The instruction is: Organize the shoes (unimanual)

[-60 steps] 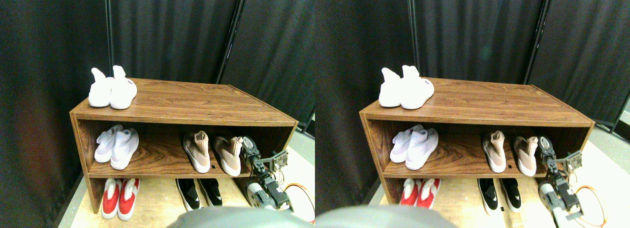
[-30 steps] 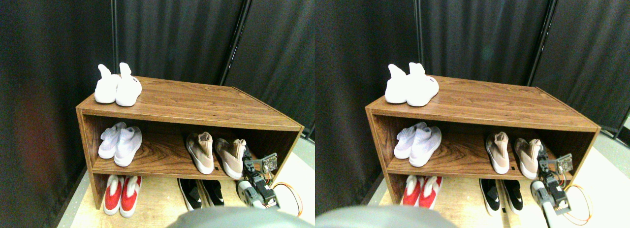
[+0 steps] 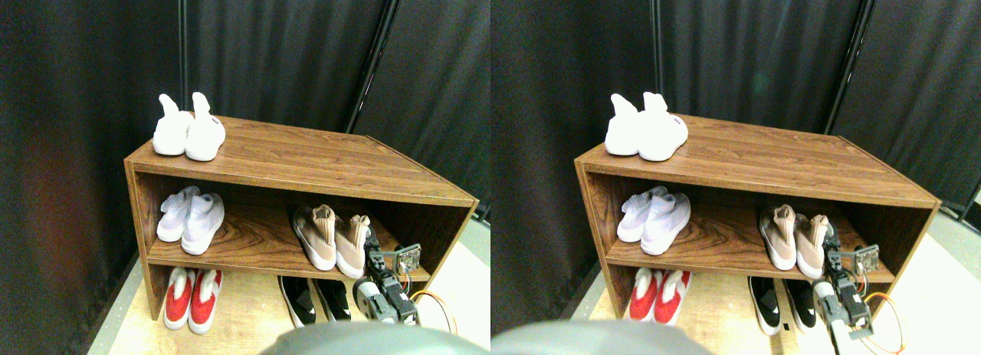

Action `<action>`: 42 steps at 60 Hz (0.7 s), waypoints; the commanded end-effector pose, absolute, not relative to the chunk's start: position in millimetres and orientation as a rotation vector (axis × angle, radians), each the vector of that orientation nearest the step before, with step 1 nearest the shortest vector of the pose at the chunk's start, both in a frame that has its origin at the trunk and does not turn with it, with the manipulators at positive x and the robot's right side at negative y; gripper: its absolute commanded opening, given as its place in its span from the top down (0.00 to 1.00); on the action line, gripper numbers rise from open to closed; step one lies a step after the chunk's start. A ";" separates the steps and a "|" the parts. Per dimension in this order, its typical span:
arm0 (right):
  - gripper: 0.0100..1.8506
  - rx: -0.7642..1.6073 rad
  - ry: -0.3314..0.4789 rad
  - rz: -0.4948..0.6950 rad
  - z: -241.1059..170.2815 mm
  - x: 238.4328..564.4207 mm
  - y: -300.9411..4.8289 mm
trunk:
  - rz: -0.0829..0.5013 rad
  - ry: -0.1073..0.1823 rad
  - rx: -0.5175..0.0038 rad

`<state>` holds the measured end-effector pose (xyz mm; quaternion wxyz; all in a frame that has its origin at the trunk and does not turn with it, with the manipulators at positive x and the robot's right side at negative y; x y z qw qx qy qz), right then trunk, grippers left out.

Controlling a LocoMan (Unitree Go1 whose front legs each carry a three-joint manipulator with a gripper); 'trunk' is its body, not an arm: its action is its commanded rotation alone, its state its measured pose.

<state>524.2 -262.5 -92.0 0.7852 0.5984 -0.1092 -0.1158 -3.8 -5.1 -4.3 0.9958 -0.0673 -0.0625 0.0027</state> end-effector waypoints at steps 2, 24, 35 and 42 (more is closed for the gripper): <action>0.97 1.302 -0.256 -0.224 -87.8 525.4 -259.0 | 0.020 -0.109 -0.156; 0.97 1.211 -0.313 -0.258 -83.0 524.4 -277.6 | 0.007 -0.114 -0.143; 0.97 1.200 -0.302 -0.207 -69.6 517.4 -286.1 | -0.006 -0.120 -0.130; 0.97 1.219 -0.306 -0.179 -56.6 507.1 -287.4 | -0.011 -0.127 -0.129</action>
